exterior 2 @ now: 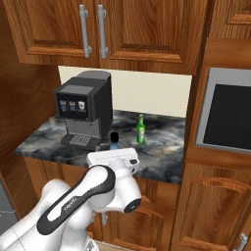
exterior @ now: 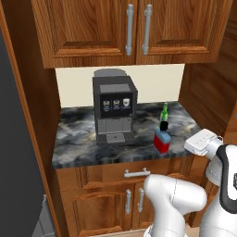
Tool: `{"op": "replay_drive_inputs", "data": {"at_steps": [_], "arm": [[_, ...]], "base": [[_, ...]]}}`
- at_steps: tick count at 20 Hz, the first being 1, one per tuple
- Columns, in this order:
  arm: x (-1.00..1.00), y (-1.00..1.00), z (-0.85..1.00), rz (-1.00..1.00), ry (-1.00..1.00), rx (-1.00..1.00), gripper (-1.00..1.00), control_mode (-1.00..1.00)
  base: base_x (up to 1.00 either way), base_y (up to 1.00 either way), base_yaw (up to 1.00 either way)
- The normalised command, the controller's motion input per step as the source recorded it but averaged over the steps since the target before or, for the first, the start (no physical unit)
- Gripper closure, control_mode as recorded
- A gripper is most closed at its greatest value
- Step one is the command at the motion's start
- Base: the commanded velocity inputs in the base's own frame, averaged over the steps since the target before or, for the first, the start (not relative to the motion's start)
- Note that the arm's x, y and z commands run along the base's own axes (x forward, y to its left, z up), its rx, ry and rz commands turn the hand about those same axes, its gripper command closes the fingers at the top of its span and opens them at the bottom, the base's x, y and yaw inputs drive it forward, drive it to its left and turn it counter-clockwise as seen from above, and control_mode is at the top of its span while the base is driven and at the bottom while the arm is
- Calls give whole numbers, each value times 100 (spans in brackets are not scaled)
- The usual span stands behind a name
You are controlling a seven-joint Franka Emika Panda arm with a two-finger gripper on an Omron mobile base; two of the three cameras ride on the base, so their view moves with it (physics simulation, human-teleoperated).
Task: Place the liquor and beer on the top shelf of the fridge to keep them out of children's reach, and place the sweet potato on lower shelves for easy access.
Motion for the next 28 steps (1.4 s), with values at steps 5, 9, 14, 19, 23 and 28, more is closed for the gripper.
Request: {"op": "replay_drive_inputs", "data": {"at_steps": [5, 9, 14, 19, 23, 28], "arm": [[18, 0, -5, 0, 0, 0, -100, -100], [15, 3, -11, 0, 0, 0, -100, -100], [7, 7, -11, 0, 0, 0, -100, -100], [7, 11, -10, 0, 0, 0, -100, -100], [12, 10, -9, 1, 0, 0, -100, -100], [17, 14, -13, 4, 0, 0, -100, -100]], "base": [[0, 0, 0], [0, 0, 0], [0, 0, 0], [0, 0, 0], [0, 0, 0], [0, 0, 0]]}}
